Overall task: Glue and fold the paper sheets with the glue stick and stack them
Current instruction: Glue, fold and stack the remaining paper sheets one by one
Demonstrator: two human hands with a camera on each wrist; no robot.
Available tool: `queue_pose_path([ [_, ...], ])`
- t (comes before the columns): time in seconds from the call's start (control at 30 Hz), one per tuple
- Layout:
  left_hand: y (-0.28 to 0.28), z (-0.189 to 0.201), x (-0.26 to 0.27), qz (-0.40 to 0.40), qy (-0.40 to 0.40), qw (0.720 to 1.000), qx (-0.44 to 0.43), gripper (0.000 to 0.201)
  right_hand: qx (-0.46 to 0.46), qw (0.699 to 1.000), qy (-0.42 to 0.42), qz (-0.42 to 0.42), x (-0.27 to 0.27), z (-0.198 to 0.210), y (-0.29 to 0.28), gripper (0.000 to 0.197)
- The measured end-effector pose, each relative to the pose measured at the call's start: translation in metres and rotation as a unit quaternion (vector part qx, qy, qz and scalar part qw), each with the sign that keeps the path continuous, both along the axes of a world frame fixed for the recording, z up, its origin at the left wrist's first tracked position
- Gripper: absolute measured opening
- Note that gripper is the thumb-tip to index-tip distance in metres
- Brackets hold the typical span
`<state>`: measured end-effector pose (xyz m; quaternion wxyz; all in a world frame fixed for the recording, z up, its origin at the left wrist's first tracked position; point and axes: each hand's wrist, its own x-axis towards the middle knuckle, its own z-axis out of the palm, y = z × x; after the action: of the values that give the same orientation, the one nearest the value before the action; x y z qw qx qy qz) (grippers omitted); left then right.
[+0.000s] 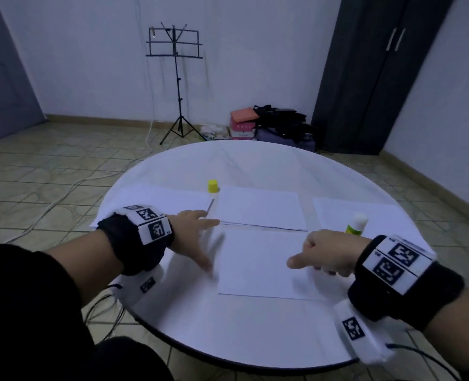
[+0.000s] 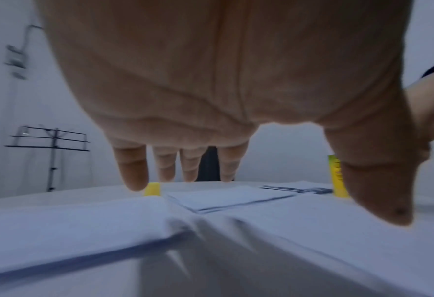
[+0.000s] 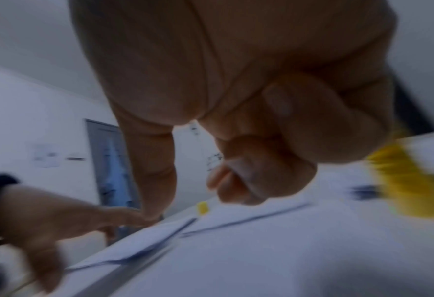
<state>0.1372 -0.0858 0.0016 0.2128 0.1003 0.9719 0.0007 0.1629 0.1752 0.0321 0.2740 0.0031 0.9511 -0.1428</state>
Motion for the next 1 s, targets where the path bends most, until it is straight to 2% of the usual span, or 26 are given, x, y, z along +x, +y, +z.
queue_pose_path([
  [0.07,-0.026,0.002,-0.014,0.044,0.004,0.999,-0.013,0.100,-0.013,0.998,0.025,0.056,-0.010,0.003,-0.034,0.039],
  [0.23,-0.092,0.000,-0.052,0.141,0.036,0.989,-0.038,0.082,0.040,0.983,0.113,0.138,-0.066,-0.008,-0.123,0.039],
  [0.33,-0.116,-0.003,-0.066,0.160,0.035,0.984,-0.073,0.073,0.072,0.976,0.129,0.158,-0.098,-0.017,-0.166,0.038],
  [0.4,-0.122,-0.004,-0.072,0.152,0.014,0.985,-0.084,0.062,0.095,0.974,0.133,0.157,-0.112,-0.021,-0.184,0.044],
  [0.5,-0.128,-0.006,-0.080,0.154,0.004,0.985,-0.071,0.061,0.140,0.967,0.139,0.163,-0.129,-0.031,-0.198,0.058],
  [0.63,-0.131,-0.008,-0.085,0.160,0.006,0.984,-0.073,0.065,0.178,0.961,0.129,0.166,-0.149,-0.043,-0.205,0.064],
  [1.0,-0.141,-0.014,-0.086,0.162,0.003,0.981,-0.103,0.068,0.225,0.944,0.123,0.206,-0.165,-0.050,-0.231,0.048],
])
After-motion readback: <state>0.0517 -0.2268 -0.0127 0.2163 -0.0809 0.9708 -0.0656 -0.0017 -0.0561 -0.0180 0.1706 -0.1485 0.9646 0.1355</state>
